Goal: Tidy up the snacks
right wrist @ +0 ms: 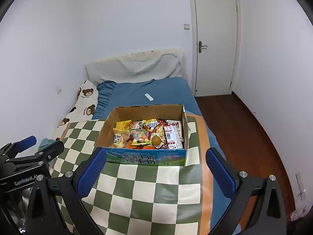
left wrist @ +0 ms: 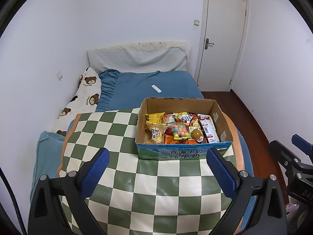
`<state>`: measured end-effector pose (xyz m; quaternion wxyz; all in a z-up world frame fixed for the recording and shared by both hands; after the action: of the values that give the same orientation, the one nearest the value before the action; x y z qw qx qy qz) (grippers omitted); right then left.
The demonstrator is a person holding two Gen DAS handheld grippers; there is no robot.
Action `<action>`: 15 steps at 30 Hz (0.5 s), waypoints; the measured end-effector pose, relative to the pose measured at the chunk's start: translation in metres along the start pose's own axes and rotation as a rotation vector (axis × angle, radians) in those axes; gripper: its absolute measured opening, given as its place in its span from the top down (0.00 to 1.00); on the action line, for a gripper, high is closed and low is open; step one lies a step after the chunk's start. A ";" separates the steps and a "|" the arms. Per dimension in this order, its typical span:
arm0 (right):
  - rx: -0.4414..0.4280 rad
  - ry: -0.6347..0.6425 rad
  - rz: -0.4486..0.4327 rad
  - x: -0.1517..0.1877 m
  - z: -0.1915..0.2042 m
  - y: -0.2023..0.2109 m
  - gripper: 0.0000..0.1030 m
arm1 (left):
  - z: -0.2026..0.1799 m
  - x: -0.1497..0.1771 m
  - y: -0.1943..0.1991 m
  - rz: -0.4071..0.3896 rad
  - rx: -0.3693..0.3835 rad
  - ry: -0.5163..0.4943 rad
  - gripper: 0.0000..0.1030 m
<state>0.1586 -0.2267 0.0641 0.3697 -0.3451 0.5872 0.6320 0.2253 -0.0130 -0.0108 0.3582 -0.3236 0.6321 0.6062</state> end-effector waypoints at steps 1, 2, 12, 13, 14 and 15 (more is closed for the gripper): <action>0.005 0.002 0.003 0.002 -0.001 -0.004 0.00 | 0.000 0.000 -0.003 0.002 -0.005 -0.002 0.00; 0.009 0.002 0.003 0.002 -0.002 -0.007 0.00 | 0.000 0.000 -0.005 0.002 -0.009 -0.002 0.00; 0.023 0.000 0.019 0.011 -0.006 -0.052 0.00 | 0.001 0.000 -0.051 0.016 -0.045 0.003 0.00; 0.024 0.001 0.017 0.010 -0.006 -0.055 0.00 | 0.000 0.001 -0.058 0.026 -0.047 0.001 0.00; 0.024 0.006 0.019 0.010 -0.005 -0.061 0.00 | 0.000 0.002 -0.062 0.029 -0.050 0.000 0.00; 0.025 0.008 0.025 0.011 -0.005 -0.067 0.00 | 0.000 0.003 -0.067 0.036 -0.053 -0.004 0.00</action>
<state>0.2113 -0.2287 0.0218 0.3639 -0.3358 0.6008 0.6276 0.2803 -0.0170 -0.0488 0.3398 -0.3203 0.6208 0.6297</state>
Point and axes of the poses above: each gripper's, at about its wrist camera, not at the fingertips, and y roughly against the way its jaws point, z to its left, x to its underside, the point moved 8 cm from there along -y, roughly the way its jaws point, and after that the axes turned 13 degrees about -z, right-handed, at the moved point
